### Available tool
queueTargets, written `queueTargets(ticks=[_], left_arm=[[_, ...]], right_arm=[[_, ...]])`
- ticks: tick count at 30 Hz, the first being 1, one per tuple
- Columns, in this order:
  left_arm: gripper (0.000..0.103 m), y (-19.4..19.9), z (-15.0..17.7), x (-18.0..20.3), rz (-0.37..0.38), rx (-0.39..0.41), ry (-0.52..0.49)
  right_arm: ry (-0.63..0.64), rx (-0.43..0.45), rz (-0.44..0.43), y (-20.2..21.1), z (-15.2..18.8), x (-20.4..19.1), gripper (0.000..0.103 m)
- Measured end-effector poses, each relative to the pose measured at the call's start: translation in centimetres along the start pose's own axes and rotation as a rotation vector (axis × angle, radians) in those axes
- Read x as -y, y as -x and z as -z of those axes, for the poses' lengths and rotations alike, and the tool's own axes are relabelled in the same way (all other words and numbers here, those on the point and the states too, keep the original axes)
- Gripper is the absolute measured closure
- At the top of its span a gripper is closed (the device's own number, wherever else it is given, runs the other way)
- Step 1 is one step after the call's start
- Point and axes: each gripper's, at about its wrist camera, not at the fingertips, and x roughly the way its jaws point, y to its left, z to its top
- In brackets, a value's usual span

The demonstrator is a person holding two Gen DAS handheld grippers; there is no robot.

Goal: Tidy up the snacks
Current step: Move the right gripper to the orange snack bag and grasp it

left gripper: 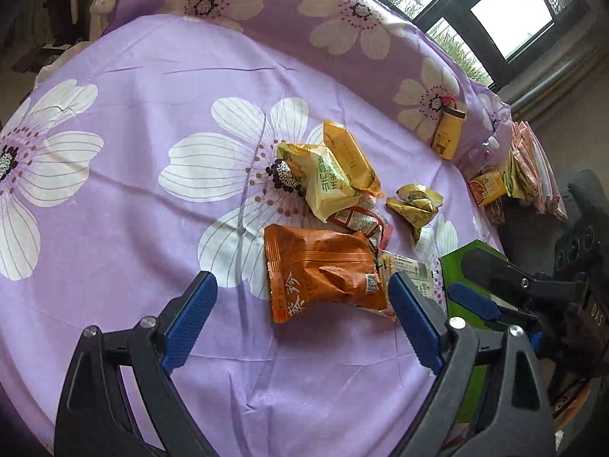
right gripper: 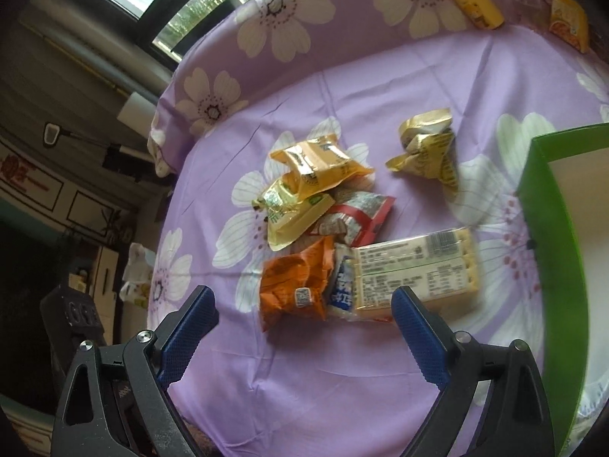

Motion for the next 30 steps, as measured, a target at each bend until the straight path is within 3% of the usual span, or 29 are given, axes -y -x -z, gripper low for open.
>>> queueTargets(ticks=[8,16,25,30], left_arm=[[0.013,-2.8,-0.1,-0.1,0.053,-0.066,-0.025],[0.016,-4.9,-0.1,-1.2,0.081,-0.135,-0.011],[0.017,-4.8,0.0,-1.6,0.100,-0.115,-0.013],[0.035,-5.3,0.3,-0.4,0.078,-0.117,-0.052]], right_arm=[[0.010,-0.086,-0.016,-3.5,-0.8,-1.3,0.030],[-0.011,-0.133,0.060,-6.1,-0.8,-1.7,0.030],[0.021,-0.171,0.091,-8.2,-1.0,-2.1,0.033],[0.050,-0.194,0.094,-9.0,-0.8,-1.9,0.046]])
